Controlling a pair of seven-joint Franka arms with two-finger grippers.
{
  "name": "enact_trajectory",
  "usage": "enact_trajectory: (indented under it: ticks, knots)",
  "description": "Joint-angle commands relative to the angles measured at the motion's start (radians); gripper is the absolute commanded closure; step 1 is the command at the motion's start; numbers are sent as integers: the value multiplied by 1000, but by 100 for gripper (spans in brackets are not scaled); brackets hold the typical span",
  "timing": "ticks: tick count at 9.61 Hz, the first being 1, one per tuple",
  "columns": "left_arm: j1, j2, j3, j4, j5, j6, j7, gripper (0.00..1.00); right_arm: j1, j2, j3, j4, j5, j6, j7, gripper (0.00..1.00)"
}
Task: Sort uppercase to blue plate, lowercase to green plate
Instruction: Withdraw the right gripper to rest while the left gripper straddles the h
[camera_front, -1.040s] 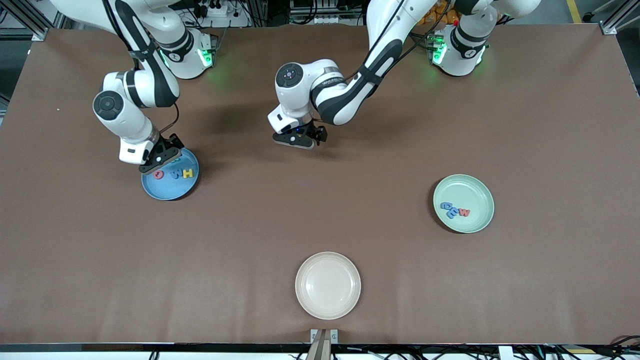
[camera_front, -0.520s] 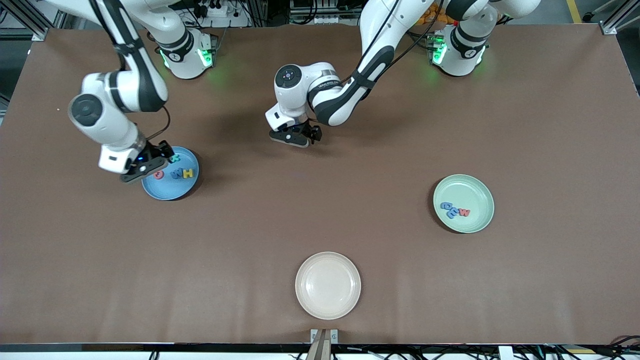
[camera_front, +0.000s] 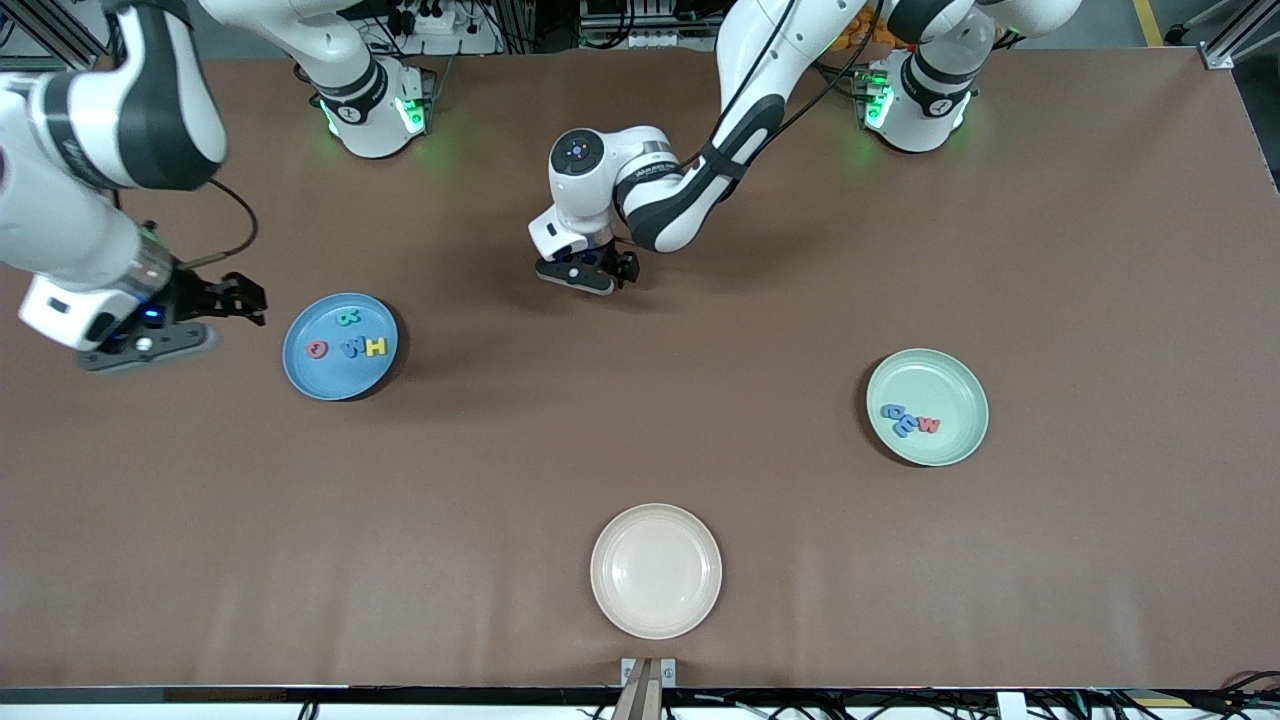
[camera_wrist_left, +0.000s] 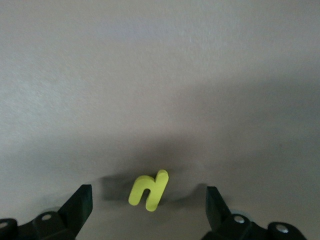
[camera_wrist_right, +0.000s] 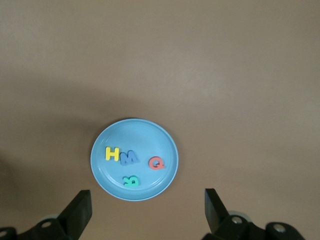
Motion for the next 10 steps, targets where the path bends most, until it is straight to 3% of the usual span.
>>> enact_trajectory:
  ticks: [1, 5, 7, 10]
  knots:
    - [-32, 36, 15, 14, 4, 27, -9, 0, -24, -32, 7, 64, 18, -81, 14, 0]
    - [-38, 35, 18, 16, 5, 29, -34, 0, -30, -71, 10, 208, 20, -247, 40, 0]
    - [-38, 35, 25, 25, 5, 29, -35, 0, -33, -83, 42, 276, 16, -266, 57, 0]
    - [-40, 36, 27, 30, 14, 29, -35, 0, -33, -86, 42, 285, 9, -282, 55, 0]
